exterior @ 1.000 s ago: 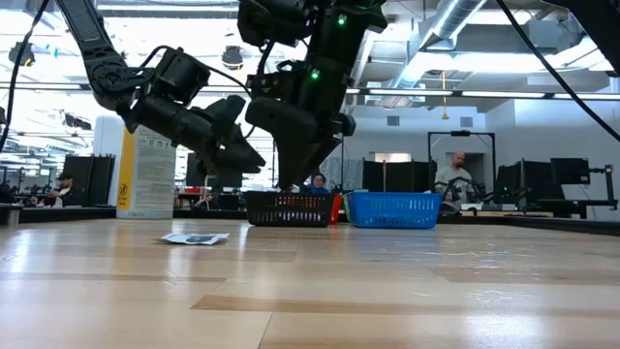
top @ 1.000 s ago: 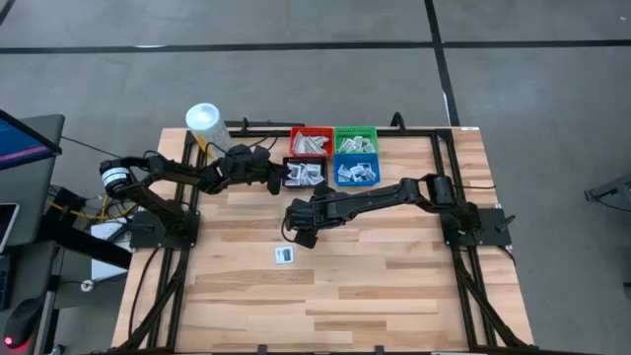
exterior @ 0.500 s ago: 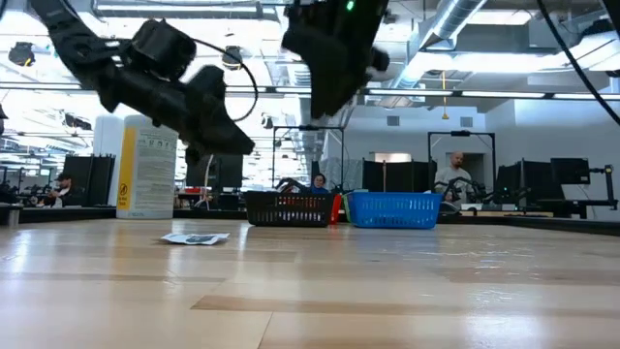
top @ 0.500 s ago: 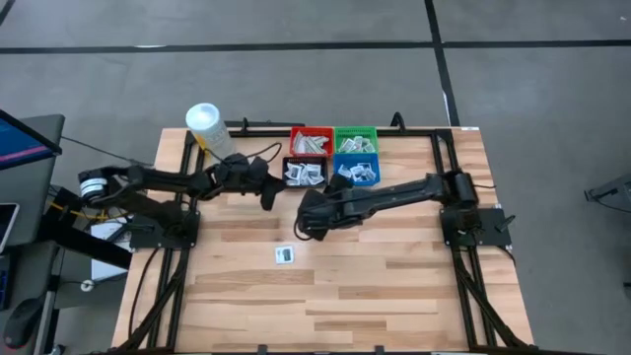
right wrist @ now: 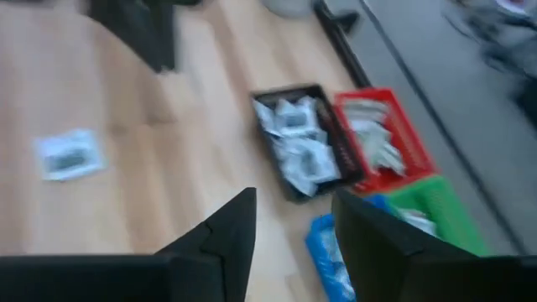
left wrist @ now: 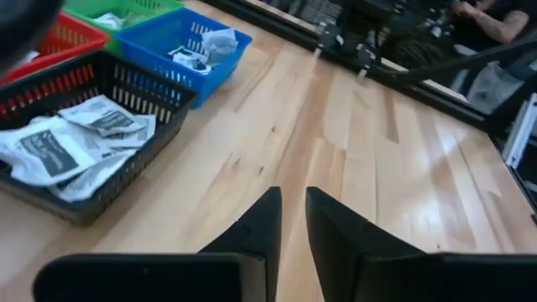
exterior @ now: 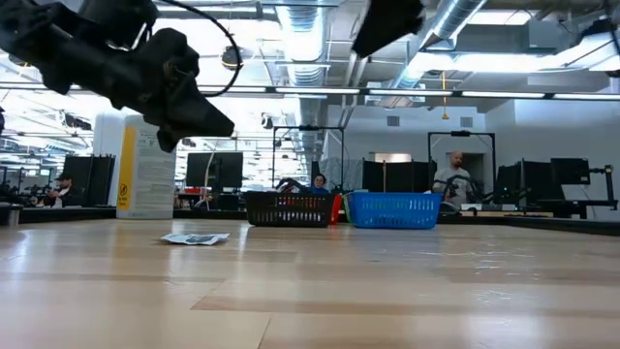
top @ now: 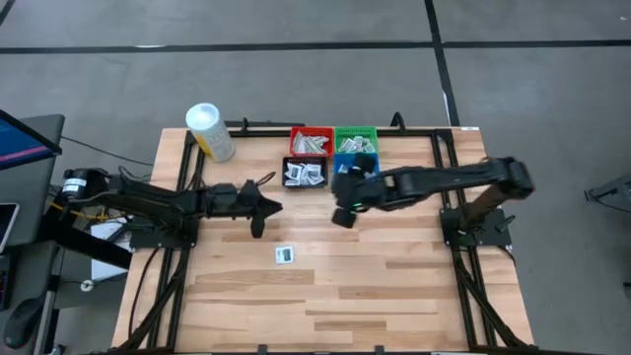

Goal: Pick & Place First Aid Supplies
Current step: Put the towelette pack into the black basket

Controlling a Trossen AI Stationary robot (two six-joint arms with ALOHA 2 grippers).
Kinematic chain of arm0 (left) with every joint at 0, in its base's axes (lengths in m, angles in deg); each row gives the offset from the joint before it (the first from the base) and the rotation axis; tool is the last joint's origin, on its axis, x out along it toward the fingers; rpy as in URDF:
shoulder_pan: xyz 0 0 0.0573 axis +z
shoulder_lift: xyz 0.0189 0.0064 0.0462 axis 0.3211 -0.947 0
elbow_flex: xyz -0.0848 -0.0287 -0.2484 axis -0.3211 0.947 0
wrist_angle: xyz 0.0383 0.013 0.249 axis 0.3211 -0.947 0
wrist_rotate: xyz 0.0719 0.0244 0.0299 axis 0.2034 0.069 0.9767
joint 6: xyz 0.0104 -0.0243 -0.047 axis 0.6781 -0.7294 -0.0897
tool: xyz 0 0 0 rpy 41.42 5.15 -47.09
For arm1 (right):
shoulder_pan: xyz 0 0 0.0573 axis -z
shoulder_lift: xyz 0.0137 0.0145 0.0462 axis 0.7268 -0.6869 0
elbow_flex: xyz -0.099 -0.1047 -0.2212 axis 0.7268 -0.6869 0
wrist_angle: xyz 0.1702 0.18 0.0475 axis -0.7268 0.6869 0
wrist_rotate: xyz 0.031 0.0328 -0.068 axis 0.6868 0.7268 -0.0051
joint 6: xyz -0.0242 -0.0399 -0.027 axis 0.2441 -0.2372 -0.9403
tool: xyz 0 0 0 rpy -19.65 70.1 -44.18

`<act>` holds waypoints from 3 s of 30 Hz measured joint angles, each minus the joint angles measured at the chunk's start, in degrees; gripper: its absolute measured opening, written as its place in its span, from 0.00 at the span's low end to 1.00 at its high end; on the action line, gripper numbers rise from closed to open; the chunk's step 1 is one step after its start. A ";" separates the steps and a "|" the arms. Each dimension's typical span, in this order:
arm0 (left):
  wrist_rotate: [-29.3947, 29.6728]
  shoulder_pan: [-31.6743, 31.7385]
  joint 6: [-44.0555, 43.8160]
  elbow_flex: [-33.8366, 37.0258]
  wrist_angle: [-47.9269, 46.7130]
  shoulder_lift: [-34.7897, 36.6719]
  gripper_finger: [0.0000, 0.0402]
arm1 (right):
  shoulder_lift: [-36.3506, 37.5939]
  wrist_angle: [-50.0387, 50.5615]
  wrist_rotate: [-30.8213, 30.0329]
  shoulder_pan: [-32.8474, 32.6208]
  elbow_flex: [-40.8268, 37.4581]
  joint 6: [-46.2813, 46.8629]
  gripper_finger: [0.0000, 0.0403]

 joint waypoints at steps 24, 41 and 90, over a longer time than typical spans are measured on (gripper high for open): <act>23.30 -26.42 -14.52 -7.04 -0.13 -15.02 0.12 | 35.30 -31.04 10.36 -12.16 -49.35 9.14 0.34; 24.79 -27.02 -15.45 -14.08 -13.04 -29.77 0.12 | 32.55 -38.21 6.01 -17.11 -52.89 8.19 0.34; 17.82 -25.47 3.82 -14.05 -3.20 -31.51 0.43 | 32.55 -37.89 6.01 -18.38 -52.87 8.31 0.36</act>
